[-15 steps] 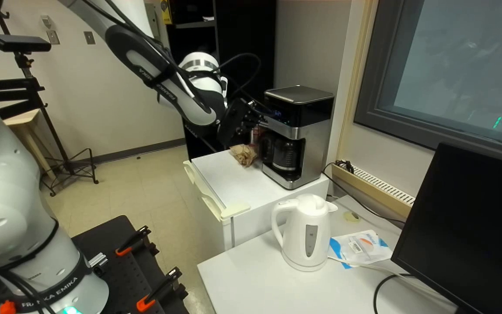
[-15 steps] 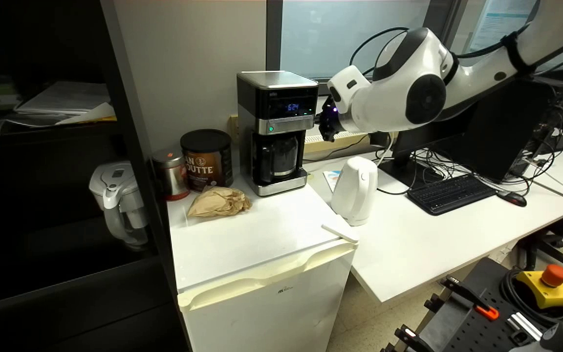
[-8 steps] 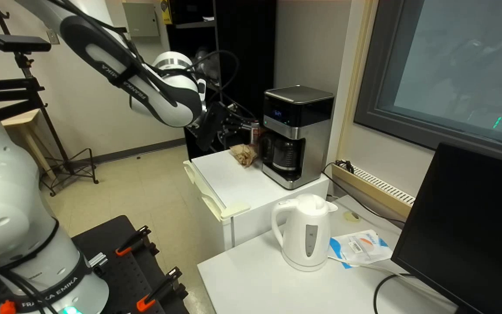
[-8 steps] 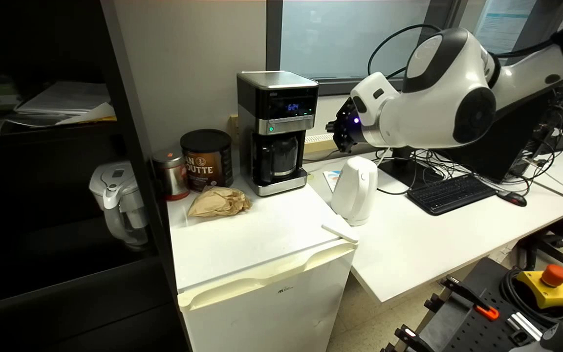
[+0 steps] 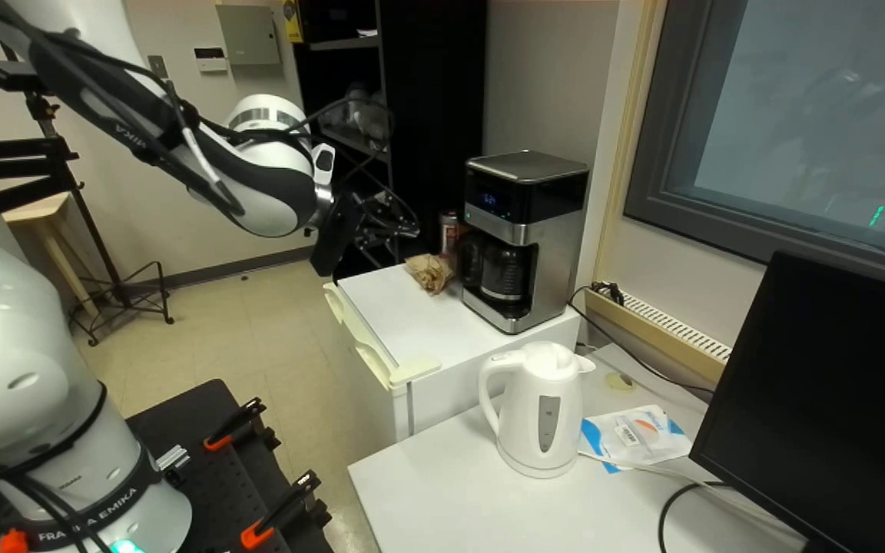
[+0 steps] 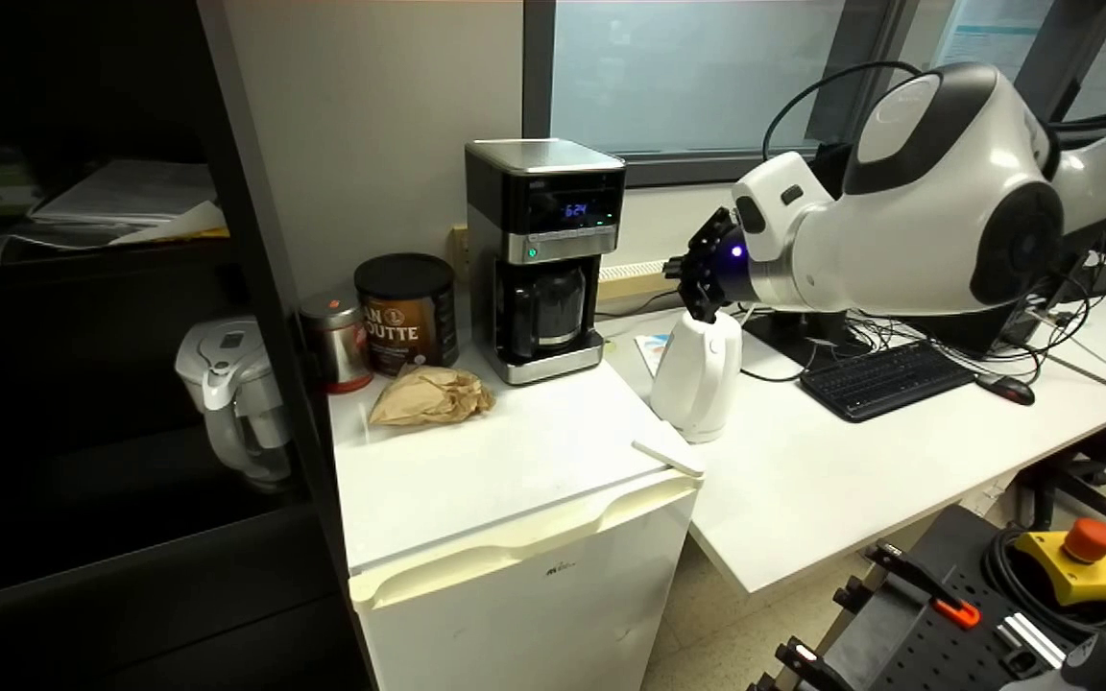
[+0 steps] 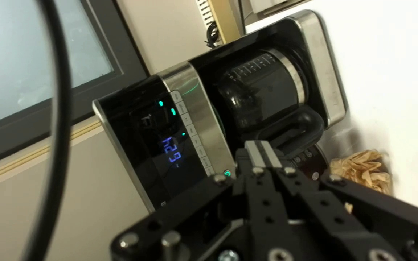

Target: Press a button on the coffeemaker

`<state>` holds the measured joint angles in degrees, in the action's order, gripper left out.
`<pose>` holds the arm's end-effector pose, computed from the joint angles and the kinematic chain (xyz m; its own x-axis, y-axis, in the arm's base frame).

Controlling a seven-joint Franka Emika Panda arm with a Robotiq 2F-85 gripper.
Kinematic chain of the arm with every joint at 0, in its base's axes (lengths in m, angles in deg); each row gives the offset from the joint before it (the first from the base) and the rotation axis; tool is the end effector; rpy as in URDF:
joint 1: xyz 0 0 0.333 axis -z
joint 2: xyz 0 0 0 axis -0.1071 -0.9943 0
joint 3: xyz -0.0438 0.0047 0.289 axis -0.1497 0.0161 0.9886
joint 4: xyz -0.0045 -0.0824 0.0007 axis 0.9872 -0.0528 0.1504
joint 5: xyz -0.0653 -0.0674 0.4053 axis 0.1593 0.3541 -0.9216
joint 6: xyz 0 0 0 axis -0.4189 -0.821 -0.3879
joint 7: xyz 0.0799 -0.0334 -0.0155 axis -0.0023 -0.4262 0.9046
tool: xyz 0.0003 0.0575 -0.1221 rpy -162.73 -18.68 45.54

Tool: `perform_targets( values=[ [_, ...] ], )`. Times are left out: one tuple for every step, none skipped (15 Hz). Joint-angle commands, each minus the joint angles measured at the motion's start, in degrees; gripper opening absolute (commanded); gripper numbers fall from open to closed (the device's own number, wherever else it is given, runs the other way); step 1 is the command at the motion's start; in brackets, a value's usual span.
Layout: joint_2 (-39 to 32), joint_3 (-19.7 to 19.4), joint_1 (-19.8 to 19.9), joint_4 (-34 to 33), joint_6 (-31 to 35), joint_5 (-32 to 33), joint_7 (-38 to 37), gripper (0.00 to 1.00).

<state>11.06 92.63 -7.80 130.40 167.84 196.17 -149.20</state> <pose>0.4329 0.0752 0.2991 0.3533 0.8725 0.3375 0.3123 -0.4500 0.8366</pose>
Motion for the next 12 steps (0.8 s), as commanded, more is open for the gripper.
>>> perform_targets(
  values=[
    [2.5, -6.22, -3.2, 2.37, 8.29, -11.88, 6.82, 0.0],
    [2.44, -7.41, -3.19, 2.81, 10.9, -16.02, 9.49, 0.0],
    [2.33, -8.29, -2.86, 3.49, 13.31, -20.92, 13.05, 0.0],
    [1.77, -9.15, -2.36, 4.35, 15.29, -25.62, 16.72, 0.0],
    [1.22, -6.9, 1.23, 5.33, 17.65, -30.71, 20.16, 0.0],
    [0.44, -7.36, 1.72, 6.6, 18.9, -35.66, 23.93, 0.0],
    [-0.47, -7.53, 2.21, 7.99, 19.52, -40.46, 27.57, 0.0],
    [-5.09, -9.76, -0.15, 5.83, 18.85, -44.66, 30.66, 0.0],
    [-6.2, -9.69, -0.14, 6.76, 18.95, -49.77, 34.39, 0.0],
    [-7.82, -9.64, -0.46, 7.01, 18.88, -54.45, 37.53, 0.0],
    [-9.73, -9.47, -0.71, 7.03, 19.1, -59.26, 40.73, 0.0],
    [-11.65, -11.83, -3.79, 7.09, 18.67, -64.17, 44.1, 0.0]
  ],
)
